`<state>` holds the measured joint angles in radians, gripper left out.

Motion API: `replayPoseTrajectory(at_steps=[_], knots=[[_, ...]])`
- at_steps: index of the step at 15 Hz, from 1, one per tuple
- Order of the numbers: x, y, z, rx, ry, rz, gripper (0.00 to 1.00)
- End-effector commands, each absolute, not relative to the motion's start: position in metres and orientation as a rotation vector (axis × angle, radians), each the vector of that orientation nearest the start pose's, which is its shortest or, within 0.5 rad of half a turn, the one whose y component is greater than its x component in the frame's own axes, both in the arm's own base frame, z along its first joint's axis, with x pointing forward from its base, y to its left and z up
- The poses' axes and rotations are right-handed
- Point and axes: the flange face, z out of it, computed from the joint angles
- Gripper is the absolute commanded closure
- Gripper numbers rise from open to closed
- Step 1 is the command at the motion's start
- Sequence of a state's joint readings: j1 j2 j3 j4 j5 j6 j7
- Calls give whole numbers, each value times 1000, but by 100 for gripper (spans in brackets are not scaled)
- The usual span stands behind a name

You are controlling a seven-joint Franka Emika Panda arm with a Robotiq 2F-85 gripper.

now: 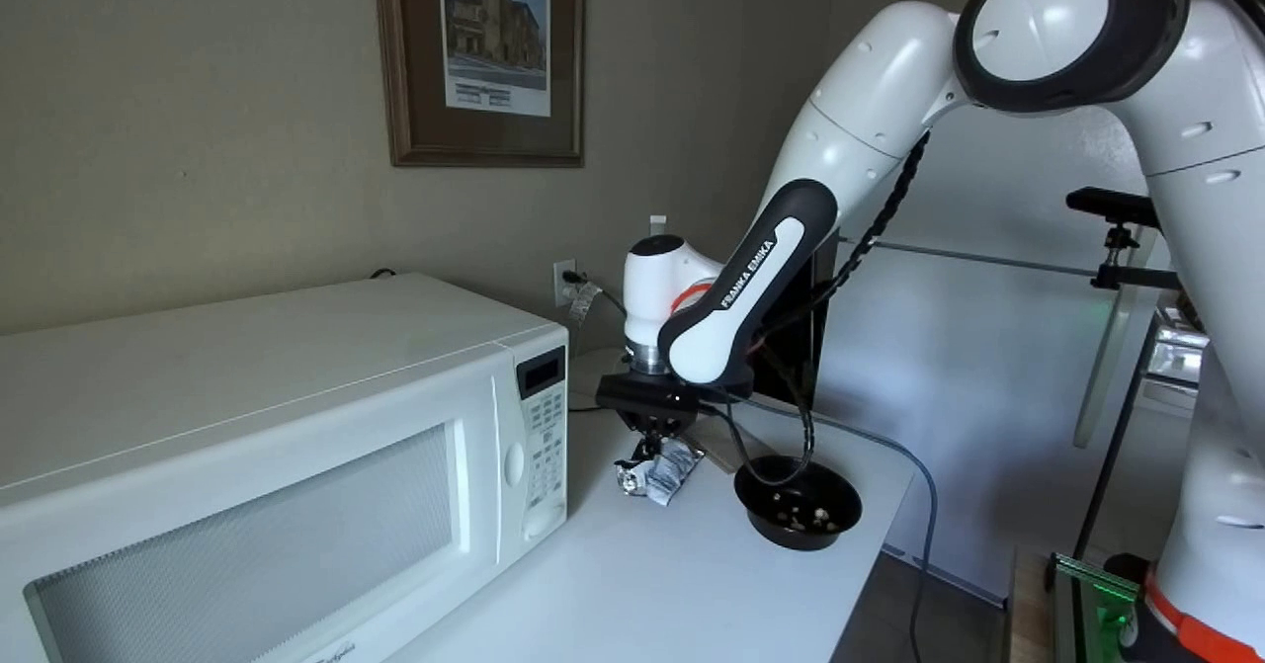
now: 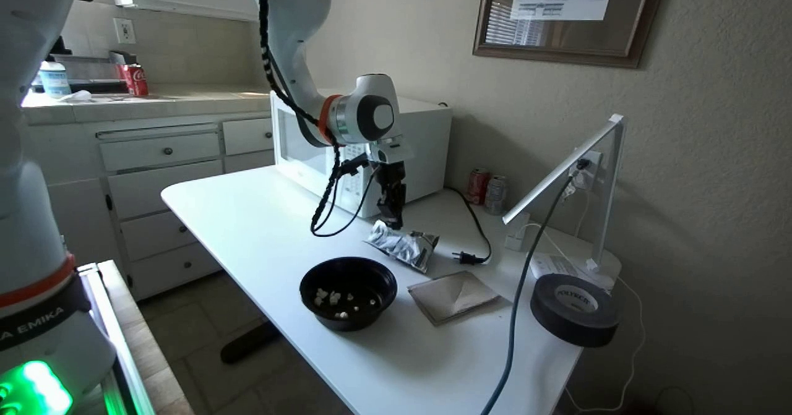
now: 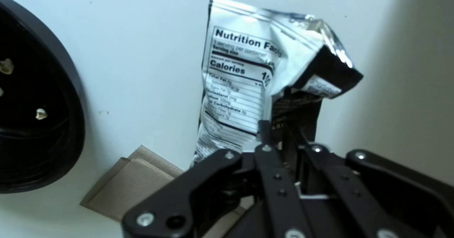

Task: Pour out the contents of the packet into the bowl

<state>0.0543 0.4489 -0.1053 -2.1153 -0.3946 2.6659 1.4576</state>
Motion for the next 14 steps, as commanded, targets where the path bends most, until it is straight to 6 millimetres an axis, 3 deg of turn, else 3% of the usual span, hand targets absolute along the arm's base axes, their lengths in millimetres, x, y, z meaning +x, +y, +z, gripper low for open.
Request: replayPoseTrajectory(at_steps=[1,3,8,14], knots=[[591,-22,207,-2723,1755,-377,53],[586,-26,218,-2711,1766,-371,38],[564,-35,270,-2700,1720,-335,1],[532,-56,316,-2780,1741,-243,0]])
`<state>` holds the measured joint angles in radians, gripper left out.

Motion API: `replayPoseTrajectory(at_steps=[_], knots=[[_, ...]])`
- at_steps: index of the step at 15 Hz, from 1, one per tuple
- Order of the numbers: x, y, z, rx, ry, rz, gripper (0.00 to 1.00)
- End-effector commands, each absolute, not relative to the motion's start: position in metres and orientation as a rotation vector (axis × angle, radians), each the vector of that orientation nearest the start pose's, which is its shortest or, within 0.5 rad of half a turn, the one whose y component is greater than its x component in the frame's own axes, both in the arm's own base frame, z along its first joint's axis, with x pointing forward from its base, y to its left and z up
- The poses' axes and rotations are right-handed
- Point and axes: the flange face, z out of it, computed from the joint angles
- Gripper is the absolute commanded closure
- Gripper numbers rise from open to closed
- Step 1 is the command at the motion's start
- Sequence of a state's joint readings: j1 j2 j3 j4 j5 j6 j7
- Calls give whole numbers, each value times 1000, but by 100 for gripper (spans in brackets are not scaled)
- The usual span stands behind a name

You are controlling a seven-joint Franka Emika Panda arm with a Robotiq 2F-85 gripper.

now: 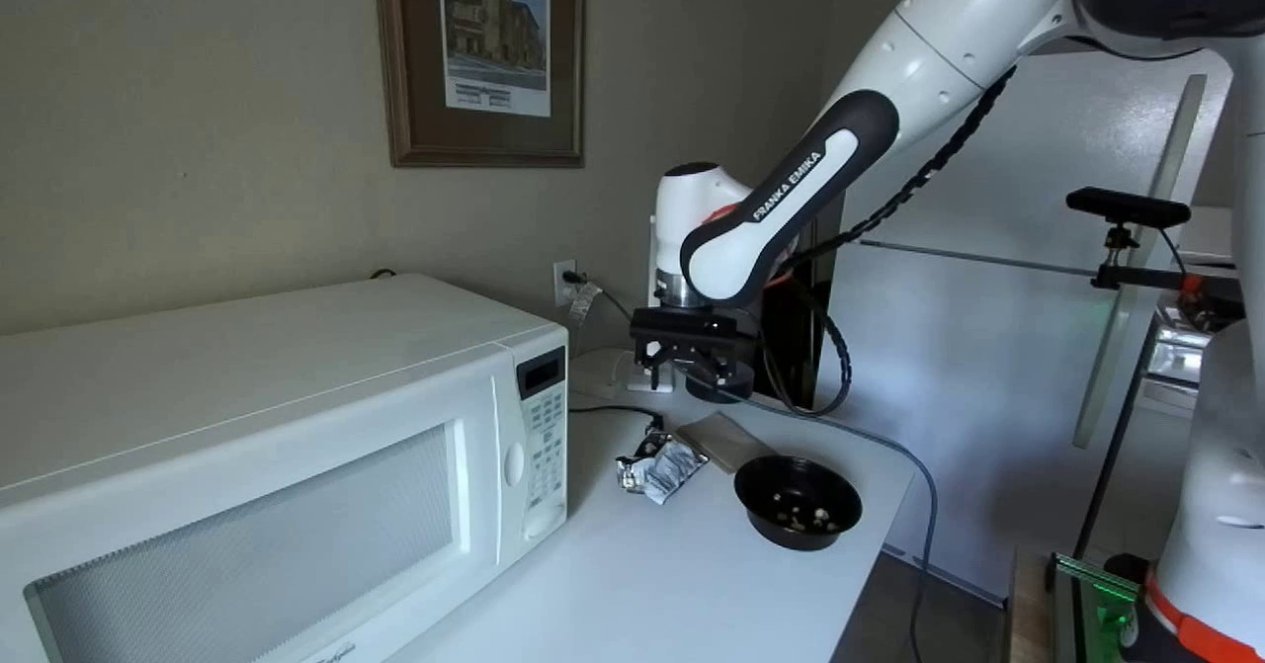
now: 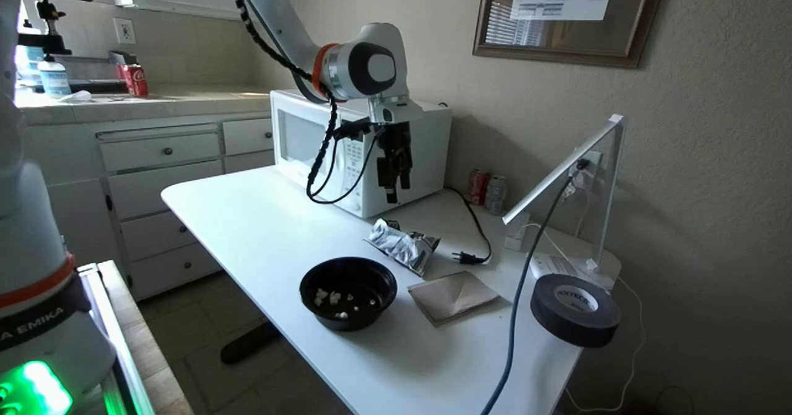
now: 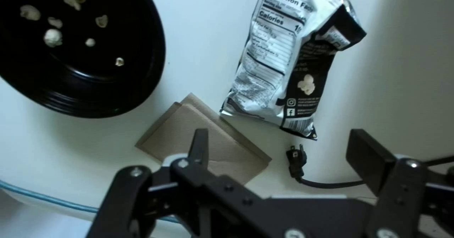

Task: Pour out the contents of the packet into the bowl

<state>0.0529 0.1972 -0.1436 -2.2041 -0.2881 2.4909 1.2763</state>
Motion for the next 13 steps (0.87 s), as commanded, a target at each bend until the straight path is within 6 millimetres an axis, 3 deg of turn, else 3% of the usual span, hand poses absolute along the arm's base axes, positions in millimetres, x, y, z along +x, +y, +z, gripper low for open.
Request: replayPoseTrajectory(at_steps=[1,8,9,13], knots=[[528,-59,320,-2812,1714,-233,0],[506,-68,335,-2972,1443,-188,0],[520,-68,331,-2940,1505,-216,0],[514,-69,334,-2961,1460,-212,0]])
